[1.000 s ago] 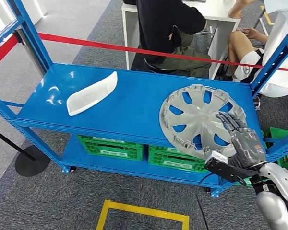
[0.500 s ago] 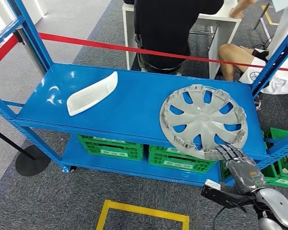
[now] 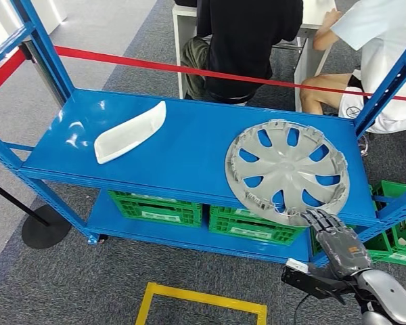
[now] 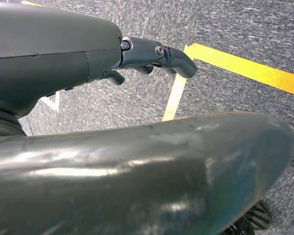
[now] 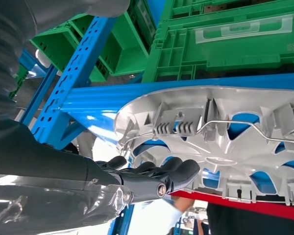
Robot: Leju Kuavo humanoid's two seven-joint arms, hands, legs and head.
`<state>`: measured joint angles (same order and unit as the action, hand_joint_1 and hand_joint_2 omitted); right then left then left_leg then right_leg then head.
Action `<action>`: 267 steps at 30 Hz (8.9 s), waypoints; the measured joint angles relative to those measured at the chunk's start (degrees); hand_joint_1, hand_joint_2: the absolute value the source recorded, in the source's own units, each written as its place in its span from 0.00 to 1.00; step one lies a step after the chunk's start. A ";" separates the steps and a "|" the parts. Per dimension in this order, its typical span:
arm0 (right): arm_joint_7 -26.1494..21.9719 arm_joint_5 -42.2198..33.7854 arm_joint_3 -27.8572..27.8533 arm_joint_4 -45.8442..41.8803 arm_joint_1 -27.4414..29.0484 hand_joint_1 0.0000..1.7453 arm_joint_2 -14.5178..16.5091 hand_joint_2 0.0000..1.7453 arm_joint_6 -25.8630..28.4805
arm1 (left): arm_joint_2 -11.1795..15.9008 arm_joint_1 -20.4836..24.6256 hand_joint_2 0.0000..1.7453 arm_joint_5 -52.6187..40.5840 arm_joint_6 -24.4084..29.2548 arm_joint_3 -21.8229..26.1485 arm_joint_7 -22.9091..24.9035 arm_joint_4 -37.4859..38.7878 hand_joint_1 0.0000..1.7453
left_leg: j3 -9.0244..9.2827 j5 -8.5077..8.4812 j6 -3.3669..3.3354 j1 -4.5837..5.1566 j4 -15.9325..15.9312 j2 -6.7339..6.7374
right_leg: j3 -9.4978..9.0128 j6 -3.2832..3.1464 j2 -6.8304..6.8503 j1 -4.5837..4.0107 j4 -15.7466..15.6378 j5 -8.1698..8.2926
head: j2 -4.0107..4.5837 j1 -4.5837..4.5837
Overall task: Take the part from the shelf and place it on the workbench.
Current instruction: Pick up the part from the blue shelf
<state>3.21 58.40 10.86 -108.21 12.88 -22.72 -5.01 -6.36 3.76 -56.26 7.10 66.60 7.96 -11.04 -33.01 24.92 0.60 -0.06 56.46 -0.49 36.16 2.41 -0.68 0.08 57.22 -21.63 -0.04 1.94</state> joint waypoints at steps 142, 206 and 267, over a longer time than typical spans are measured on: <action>3.68 19.39 11.10 34.62 -30.88 0.00 19.73 1.00 7.02 | 0.76 0.58 0.00 -6.84 -0.96 -0.02 0.59 0.00 0.00 | 0.10 -0.14 0.40 -0.09 -0.01 0.09 | 0.17 -0.40 -0.06 -0.07 0.52 -0.07 | 0.01 -0.02; 4.79 21.55 5.21 49.81 -34.37 0.00 19.67 1.00 6.78 | 0.96 0.57 0.00 -7.93 -1.03 0.26 0.66 0.00 0.00 | 0.41 -0.21 0.42 -0.08 -0.01 0.10 | -0.10 -0.38 -0.08 -0.07 0.50 0.04 | 0.00 -0.02; 3.90 23.06 0.46 54.02 -32.28 1.00 20.56 1.00 9.64 | 0.92 1.02 0.00 -5.98 1.06 2.84 0.69 0.00 0.00 | 3.29 0.96 0.00 -0.05 -0.02 0.05 | -2.77 -0.21 -0.11 -0.09 0.19 -1.69 | 0.00 -0.02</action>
<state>7.11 81.46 11.32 -54.19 -19.39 -2.16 4.64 -5.44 4.78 -62.24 8.16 69.43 8.65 -11.04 -29.72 25.88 0.60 -0.11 56.44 -0.44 33.39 2.20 -0.79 -0.01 57.41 -23.33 -0.04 1.92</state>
